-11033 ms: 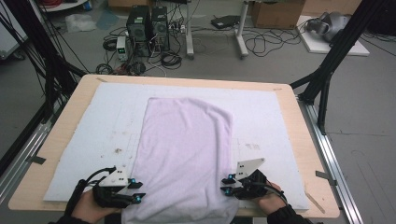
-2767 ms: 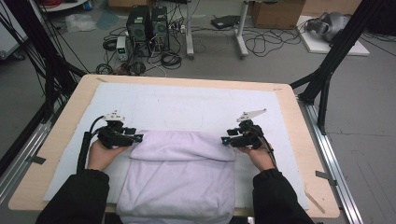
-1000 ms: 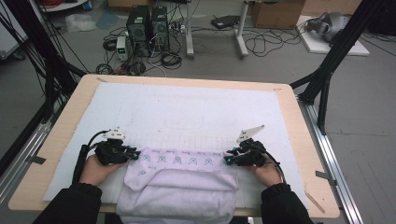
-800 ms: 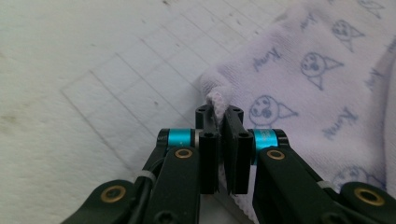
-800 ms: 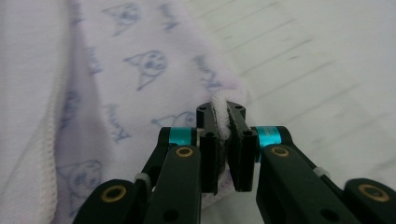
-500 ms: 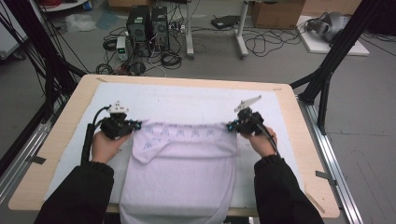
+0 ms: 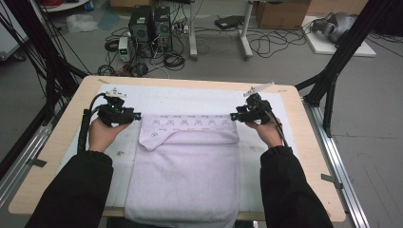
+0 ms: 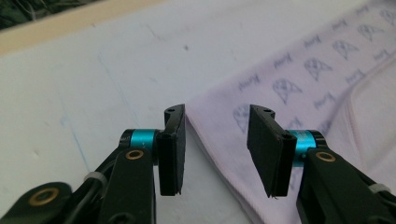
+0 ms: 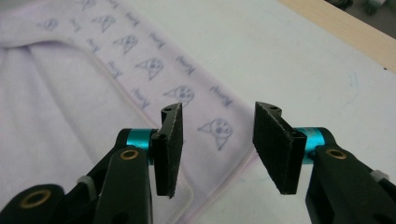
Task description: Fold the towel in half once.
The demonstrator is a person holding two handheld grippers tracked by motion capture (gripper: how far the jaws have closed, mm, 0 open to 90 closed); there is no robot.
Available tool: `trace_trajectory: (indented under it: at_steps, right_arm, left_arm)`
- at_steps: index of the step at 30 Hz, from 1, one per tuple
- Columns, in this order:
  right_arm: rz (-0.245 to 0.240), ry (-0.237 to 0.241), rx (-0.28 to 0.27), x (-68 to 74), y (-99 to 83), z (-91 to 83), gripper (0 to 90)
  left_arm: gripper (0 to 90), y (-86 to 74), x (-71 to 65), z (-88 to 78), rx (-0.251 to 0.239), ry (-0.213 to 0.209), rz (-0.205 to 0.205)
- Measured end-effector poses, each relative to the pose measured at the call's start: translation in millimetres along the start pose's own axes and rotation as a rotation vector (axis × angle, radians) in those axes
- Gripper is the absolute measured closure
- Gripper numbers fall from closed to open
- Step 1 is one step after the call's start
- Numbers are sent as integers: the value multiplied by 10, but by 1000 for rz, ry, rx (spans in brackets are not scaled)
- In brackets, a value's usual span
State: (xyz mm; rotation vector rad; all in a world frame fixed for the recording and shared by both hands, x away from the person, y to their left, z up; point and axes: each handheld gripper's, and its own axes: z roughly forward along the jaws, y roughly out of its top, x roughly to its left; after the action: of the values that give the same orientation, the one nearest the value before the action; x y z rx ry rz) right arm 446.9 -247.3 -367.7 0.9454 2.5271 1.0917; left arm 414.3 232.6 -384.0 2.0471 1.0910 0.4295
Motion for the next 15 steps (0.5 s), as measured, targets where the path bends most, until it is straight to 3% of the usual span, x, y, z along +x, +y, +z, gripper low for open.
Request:
trace_trajectory:
  at_steps: [5,10,12,15]
  right_arm:
    - [-16,44,21,164,-295,66,521]
    - [17,87,44,233,-537,173,495]
    - [21,97,47,256,-597,206,509]
    - [-2,97,71,301,-647,235,616]
  left_arm:
    - [542,-241,-140,-4,1,-99,13]
    - [480,-426,-303,41,20,-227,39]
    - [463,-460,-354,60,43,-239,67]
    - [443,-494,-422,80,48,-259,100]
